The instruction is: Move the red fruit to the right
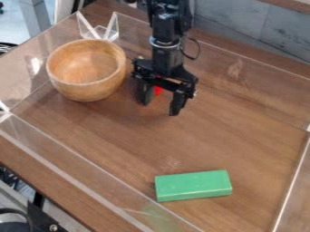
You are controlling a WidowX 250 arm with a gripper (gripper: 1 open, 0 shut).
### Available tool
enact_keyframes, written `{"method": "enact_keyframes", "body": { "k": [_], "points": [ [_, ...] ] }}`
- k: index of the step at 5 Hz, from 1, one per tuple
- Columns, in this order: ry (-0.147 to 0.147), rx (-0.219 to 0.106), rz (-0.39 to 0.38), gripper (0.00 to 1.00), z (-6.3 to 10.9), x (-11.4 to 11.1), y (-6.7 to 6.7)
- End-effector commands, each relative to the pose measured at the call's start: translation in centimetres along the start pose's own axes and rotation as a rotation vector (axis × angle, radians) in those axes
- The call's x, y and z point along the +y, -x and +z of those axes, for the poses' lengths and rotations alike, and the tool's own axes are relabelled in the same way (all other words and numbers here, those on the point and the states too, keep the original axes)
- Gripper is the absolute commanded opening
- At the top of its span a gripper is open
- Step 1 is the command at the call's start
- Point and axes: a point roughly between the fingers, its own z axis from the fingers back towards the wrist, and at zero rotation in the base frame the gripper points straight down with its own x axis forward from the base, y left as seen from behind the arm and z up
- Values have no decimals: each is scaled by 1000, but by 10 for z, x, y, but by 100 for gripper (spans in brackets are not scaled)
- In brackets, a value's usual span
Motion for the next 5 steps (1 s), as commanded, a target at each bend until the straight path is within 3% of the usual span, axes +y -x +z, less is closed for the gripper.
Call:
{"method": "enact_keyframes", "body": {
  "k": [1, 2, 3, 4, 5],
  "points": [
    [-6, -51, -5, 100, 8, 8, -9],
    [-7, -48, -9, 0, 2, 12, -8],
    [2, -50, 70, 0, 1, 18, -8],
    [34, -69, 158, 100, 10, 26, -6],
    [62, -87, 222, 100, 28, 36, -7]
  ]
}}
